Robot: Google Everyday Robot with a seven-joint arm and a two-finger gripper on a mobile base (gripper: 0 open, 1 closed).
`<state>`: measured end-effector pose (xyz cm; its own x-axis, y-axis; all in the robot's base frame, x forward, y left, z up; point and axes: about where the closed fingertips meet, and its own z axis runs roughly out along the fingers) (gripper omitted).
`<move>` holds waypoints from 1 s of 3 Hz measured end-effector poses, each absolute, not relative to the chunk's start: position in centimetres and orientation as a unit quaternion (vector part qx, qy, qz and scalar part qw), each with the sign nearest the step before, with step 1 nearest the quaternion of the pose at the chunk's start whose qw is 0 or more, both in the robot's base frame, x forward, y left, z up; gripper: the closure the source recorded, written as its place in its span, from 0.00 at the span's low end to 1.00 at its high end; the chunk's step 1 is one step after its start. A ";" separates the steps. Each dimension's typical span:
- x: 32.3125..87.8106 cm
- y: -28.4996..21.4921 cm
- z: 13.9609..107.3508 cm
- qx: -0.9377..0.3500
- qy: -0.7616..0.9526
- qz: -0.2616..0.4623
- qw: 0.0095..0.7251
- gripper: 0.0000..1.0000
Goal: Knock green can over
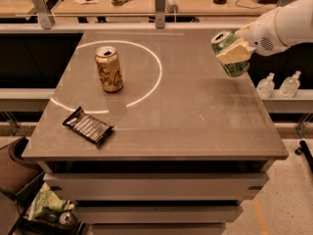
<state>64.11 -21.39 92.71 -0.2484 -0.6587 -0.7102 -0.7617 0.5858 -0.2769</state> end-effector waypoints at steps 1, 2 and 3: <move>63.6 -20.8 90.9 -0.474 0.799 0.055 0.367 1.00; 63.2 -19.3 88.8 -0.498 0.802 0.066 0.322 1.00; 63.1 -17.2 86.3 -0.522 0.797 0.091 0.290 1.00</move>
Offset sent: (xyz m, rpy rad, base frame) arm -0.0155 0.0352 -0.0628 -0.1718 0.2558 0.1374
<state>63.09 -17.18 86.35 -0.2877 -0.7788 -0.5573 -0.8848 0.4390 -0.1566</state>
